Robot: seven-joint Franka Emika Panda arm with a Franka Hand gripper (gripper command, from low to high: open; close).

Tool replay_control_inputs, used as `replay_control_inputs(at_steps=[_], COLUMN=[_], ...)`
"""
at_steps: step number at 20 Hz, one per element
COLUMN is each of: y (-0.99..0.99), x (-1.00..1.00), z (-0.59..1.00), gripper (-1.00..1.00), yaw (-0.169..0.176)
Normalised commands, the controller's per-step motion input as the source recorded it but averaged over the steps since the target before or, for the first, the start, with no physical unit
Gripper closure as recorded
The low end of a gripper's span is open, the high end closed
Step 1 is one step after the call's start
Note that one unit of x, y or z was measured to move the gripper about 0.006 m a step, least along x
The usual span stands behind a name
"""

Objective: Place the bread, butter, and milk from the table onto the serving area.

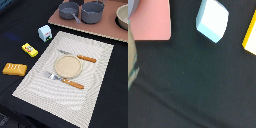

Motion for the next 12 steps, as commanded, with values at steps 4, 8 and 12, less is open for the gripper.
replay_control_inputs(at_steps=[4,8,12], y=[-0.07,-0.45,-0.73], x=[0.04,0.11,0.08], z=[-0.07,-0.18,-0.17], gripper=[-1.00,-1.00,-1.00], yaw=[0.000,0.000,0.000])
